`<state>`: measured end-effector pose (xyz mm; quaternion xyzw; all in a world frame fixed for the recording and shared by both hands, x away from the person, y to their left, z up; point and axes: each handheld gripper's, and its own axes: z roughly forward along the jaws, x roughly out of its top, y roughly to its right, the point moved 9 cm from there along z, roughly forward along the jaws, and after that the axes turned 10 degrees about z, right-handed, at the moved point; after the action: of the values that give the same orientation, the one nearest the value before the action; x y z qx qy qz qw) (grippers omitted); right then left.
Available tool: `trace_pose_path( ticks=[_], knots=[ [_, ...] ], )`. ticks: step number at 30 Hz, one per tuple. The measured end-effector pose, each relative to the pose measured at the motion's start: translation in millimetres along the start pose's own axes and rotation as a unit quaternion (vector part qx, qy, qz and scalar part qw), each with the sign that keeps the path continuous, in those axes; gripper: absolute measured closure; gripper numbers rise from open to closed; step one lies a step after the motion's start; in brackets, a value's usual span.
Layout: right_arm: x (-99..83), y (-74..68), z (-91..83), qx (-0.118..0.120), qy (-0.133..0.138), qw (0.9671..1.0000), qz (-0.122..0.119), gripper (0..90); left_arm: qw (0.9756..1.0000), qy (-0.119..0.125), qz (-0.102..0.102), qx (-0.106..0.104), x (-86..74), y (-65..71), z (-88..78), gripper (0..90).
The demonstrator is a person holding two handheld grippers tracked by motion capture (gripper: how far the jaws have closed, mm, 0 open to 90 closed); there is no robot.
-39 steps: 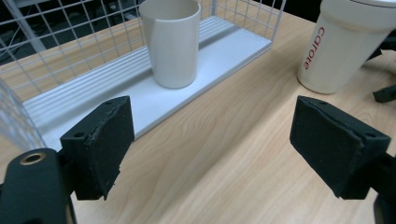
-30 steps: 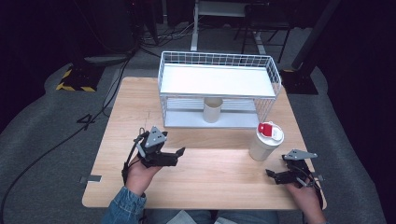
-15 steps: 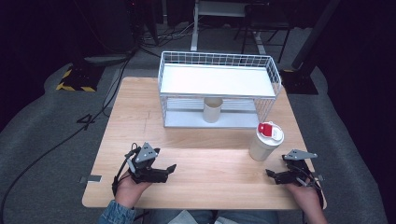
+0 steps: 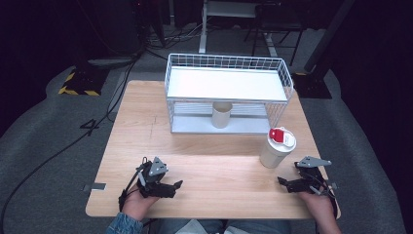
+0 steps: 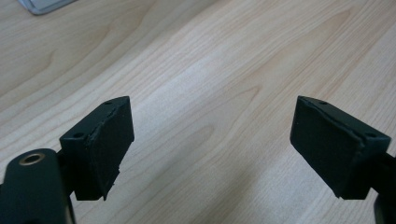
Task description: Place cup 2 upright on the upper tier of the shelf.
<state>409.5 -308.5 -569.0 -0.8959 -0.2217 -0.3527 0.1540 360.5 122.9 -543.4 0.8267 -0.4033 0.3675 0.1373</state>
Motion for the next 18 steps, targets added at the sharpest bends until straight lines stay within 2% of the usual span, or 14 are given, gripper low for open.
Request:
trace_pose_path(
  ticks=[4,11,15,18],
  knots=[
    [0.5,-0.1,-1.4,0.001,0.002,1.0,0.001,4.2,0.9999,-0.016,0.005,-0.002,-6.9,0.4,2.2,14.2],
    [8.3,-2.1,-8.3,0.009,0.023,0.9997,0.005,4.5,0.9993,-0.038,0.001,-0.002,-17.1,1.1,5.0,13.8],
    [11.3,-3.5,-9.1,0.013,0.026,0.9996,0.002,4.5,0.9979,-0.062,0.014,0.006,-24.9,1.9,9.0,13.8],
    [17.2,-5.8,-10.9,0.019,0.035,0.9992,0.001,4.5,0.9983,-0.058,0.01,0.005,-25.7,1.8,9.6,11.6]
  ],
)
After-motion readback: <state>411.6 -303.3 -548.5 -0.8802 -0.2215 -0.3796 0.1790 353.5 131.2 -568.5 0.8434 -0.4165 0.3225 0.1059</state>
